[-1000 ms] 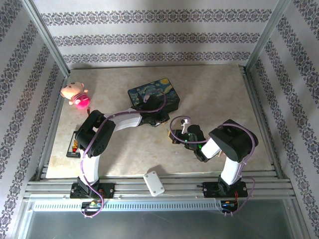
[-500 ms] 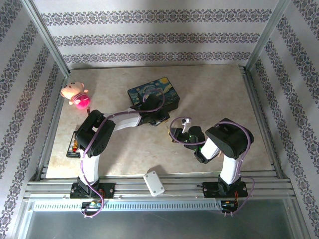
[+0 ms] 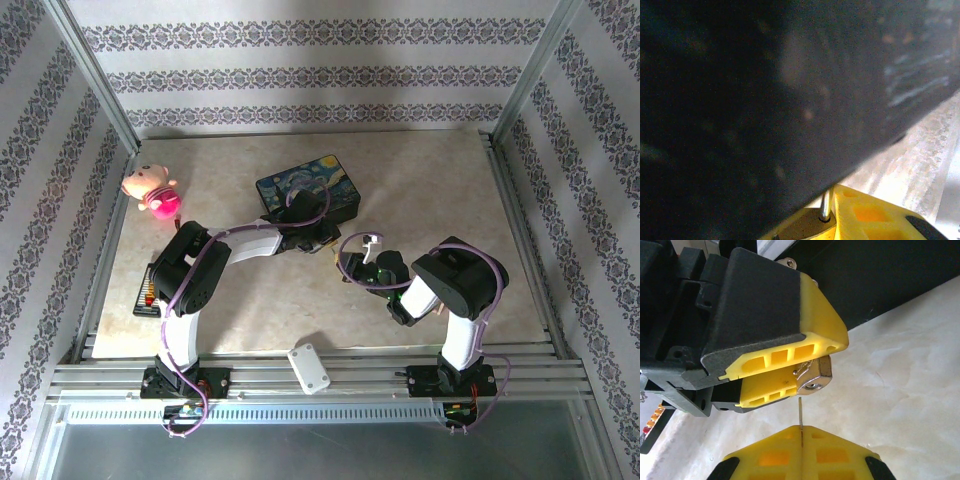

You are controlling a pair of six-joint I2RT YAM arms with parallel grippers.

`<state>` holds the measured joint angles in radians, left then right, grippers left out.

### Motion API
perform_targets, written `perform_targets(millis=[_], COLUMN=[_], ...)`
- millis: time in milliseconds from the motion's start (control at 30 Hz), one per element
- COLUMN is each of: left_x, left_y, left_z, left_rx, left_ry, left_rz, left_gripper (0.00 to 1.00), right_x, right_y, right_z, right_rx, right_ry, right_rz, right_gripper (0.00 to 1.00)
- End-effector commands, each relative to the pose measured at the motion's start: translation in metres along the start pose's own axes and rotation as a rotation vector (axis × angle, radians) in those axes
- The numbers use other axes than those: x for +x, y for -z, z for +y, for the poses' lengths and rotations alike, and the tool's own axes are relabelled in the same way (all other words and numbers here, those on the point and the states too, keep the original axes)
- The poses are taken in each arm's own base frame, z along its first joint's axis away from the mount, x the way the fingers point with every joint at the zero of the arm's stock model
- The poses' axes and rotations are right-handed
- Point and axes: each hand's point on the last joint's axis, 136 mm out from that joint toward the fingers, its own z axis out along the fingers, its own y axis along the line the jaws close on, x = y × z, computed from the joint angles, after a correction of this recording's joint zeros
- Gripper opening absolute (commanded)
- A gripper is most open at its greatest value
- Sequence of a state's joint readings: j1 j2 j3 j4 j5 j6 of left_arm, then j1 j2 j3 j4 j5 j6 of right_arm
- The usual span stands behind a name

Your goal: Unlock the padlock with the key

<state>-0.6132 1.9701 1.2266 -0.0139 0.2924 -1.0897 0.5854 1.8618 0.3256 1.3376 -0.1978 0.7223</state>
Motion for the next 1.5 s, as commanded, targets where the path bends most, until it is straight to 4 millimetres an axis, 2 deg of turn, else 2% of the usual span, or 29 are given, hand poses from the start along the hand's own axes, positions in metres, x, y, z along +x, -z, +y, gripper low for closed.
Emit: perform_targets(millis=[0,333,600,633,667,1133,1467], left_x=[0.000,0.002,0.003,0.003,0.003,0.004,0.006], left_y=[0.004,0.002,0.001,0.001,0.001,-0.001,-0.002], left_z=[0.003,0.004,0.005,0.004,0.004,0.003,0.001], left_rx=[0.018,0.020,0.019,0.020,0.022,0.034,0.044], left_ry=[0.067,0.078,0.081,0.081,0.082,0.094,0.090], left_rz=[0.026,0.035,0.039,0.040,0.041,0.050,0.062], left_gripper=[0.33,0.33,0.33,0.33,0.33,0.32,0.30], right_x=[-0.008,-0.016,-0.014,-0.014,-0.023,-0.024,-0.034], right_y=[-0.004,-0.003,-0.003,-0.003,-0.009,-0.009,-0.008], right_z=[0.005,0.001,0.001,0.001,0.008,0.012,0.004], right_rx=[-0.013,0.019,0.019,0.016,-0.002,-0.017,0.015], right_ry=[0.038,0.049,0.050,0.052,0.058,0.064,0.014], right_rz=[-0.044,-0.081,-0.076,-0.075,-0.096,-0.095,-0.134], right_gripper=[0.00,0.00,0.00,0.00,0.00,0.00,0.00])
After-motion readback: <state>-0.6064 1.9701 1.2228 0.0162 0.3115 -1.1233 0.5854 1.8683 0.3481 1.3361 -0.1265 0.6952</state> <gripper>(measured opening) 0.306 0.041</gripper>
